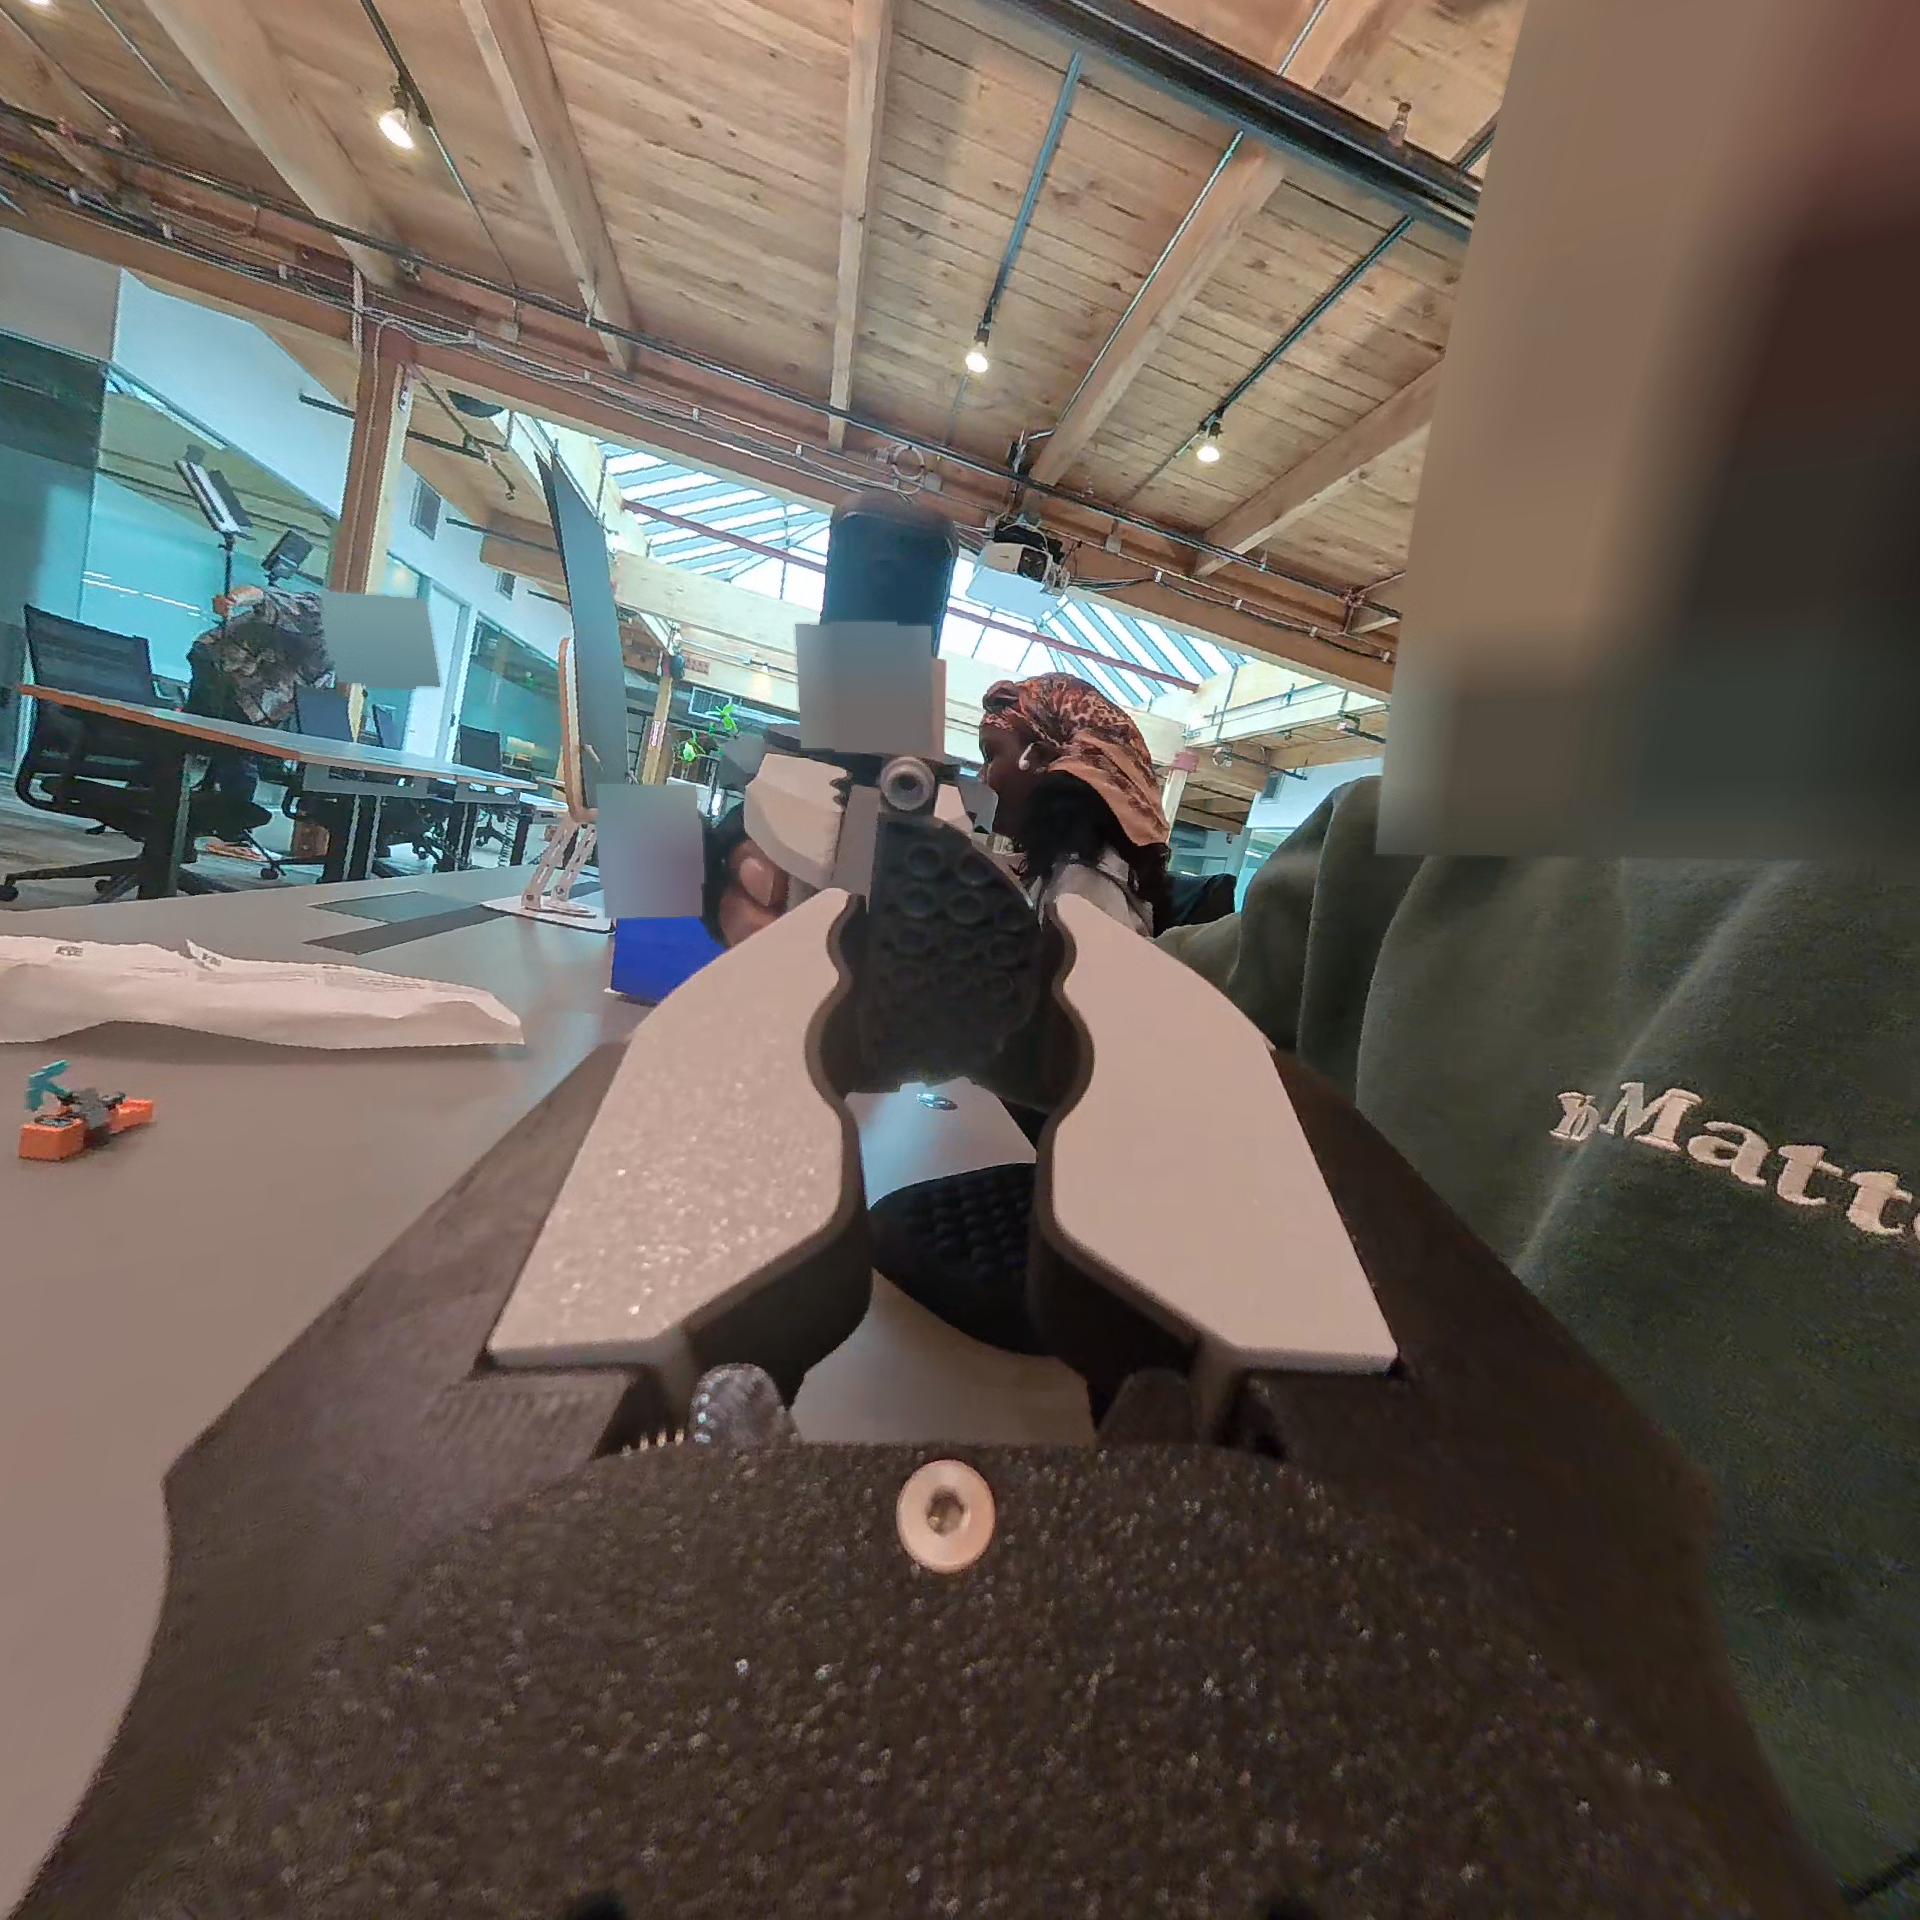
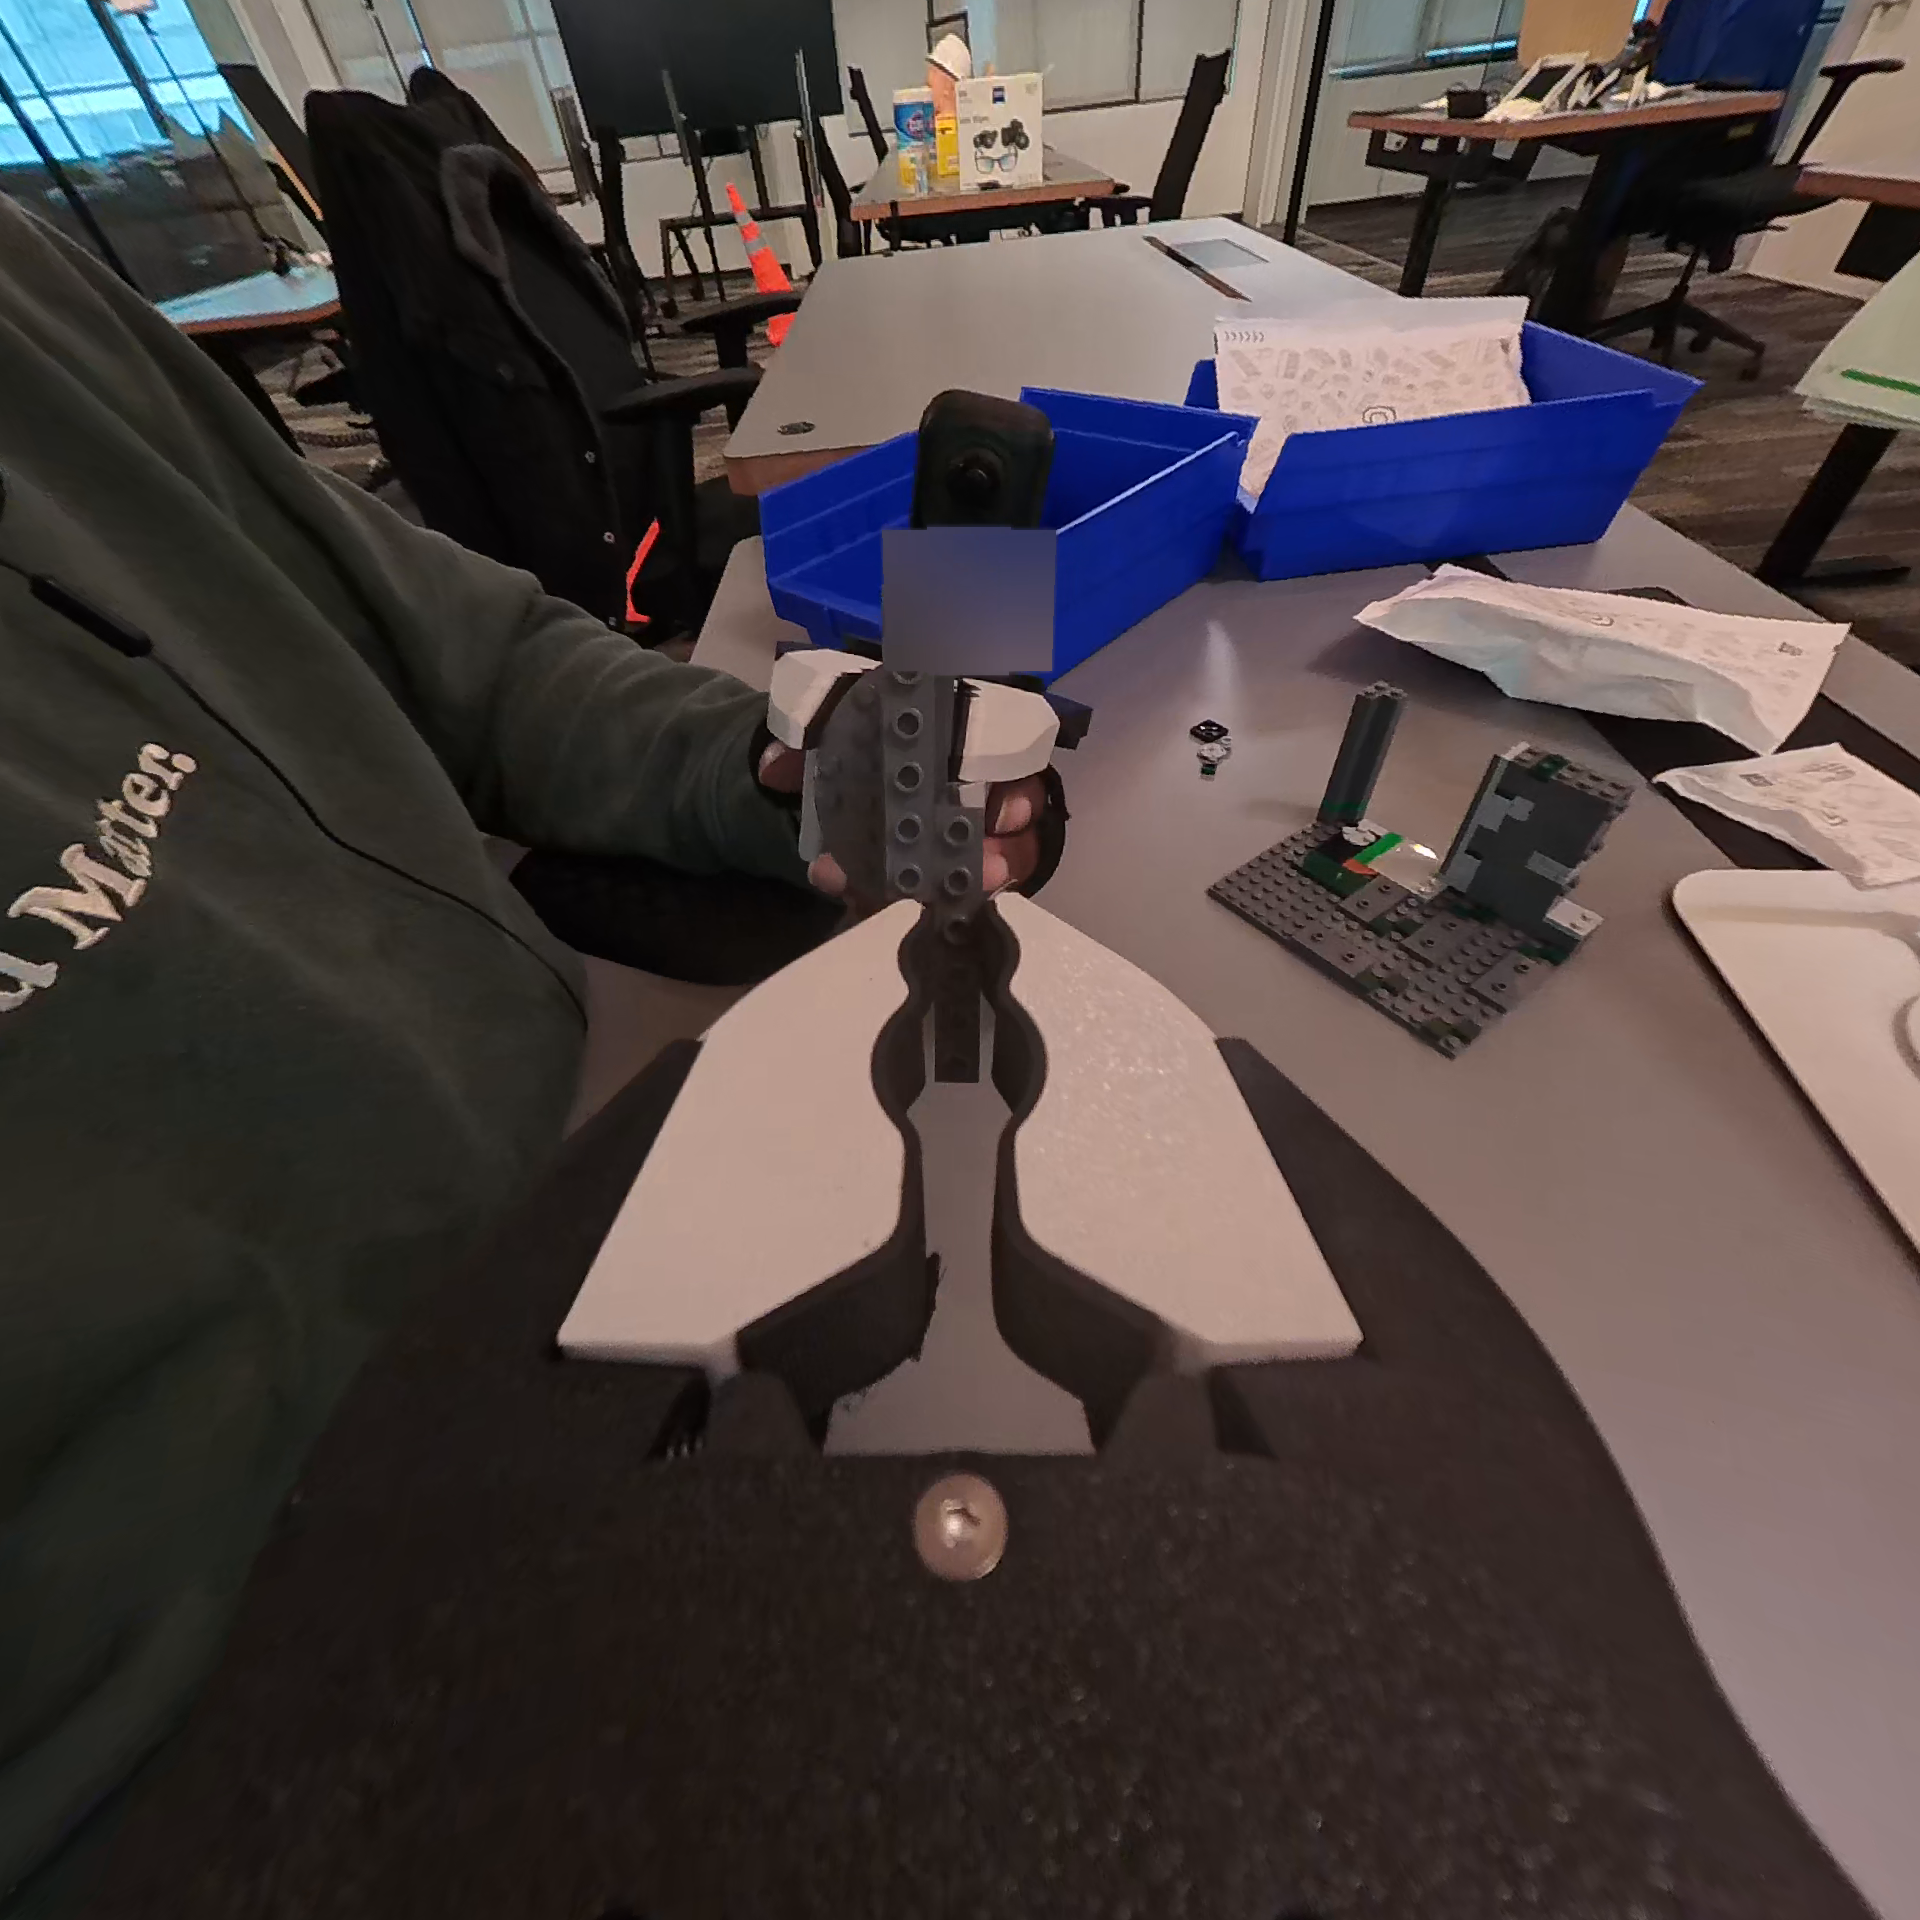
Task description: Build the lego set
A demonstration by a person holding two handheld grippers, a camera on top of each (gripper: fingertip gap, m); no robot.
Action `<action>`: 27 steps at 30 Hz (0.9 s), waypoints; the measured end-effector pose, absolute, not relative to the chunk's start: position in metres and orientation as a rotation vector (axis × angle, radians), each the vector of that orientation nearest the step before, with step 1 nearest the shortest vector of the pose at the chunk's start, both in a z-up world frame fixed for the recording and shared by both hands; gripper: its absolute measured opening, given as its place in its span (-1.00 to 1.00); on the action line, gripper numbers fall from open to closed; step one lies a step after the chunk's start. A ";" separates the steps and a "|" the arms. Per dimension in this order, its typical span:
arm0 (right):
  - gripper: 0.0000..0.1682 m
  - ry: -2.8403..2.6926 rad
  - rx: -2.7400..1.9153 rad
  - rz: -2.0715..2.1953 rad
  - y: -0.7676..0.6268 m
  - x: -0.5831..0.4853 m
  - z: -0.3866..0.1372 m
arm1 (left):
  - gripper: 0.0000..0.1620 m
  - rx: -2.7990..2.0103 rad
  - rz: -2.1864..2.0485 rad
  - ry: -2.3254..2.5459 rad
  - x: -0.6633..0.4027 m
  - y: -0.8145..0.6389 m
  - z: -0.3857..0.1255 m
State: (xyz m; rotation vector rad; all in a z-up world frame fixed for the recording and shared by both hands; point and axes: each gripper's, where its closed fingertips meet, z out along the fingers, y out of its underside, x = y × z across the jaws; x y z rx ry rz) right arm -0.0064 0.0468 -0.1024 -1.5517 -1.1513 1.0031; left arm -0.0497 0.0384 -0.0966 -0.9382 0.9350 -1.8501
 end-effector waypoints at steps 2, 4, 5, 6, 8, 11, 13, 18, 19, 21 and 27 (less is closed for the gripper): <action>-0.91 -1.134 -1.549 1.020 0.046 -0.007 -0.100 | -0.61 -0.935 -1.861 0.927 -0.050 0.039 -0.096; -0.91 -1.111 -1.551 1.025 0.047 -0.008 -0.099 | -0.61 -0.935 -1.861 0.920 -0.051 0.039 -0.095; -0.91 -1.094 -1.552 1.040 0.047 -0.008 -0.098 | -0.61 -0.934 -1.861 0.917 -0.051 0.040 -0.095; -0.92 -1.077 -1.552 1.055 0.047 -0.009 -0.098 | -0.61 -0.933 -1.863 0.912 -0.051 0.040 -0.094; -0.92 -1.046 -1.555 1.065 0.049 -0.009 -0.099 | -0.61 -0.941 -1.859 0.902 -0.051 0.042 -0.095; -0.92 -0.995 -1.557 1.100 0.052 -0.009 -0.098 | -0.61 -0.947 -1.859 0.888 -0.052 0.044 -0.094; -0.92 -0.972 -1.545 1.105 0.053 -0.009 -0.097 | -0.61 -0.954 -1.857 0.875 -0.052 0.046 -0.095; -0.92 -0.955 -1.533 1.110 0.055 -0.010 -0.095 | -0.61 -0.982 -1.842 0.855 -0.051 0.051 -0.096; -0.92 -0.952 -1.530 1.107 0.056 -0.010 -0.095 | -0.61 -0.995 -1.838 0.852 -0.050 0.053 -0.097; -0.92 -0.947 -1.527 1.107 0.057 -0.009 -0.095 | -0.61 -1.003 -1.838 0.848 -0.050 0.054 -0.098; -0.92 -0.915 -1.526 1.138 0.060 -0.006 -0.094 | -0.61 -1.020 -1.839 0.829 -0.049 0.058 -0.099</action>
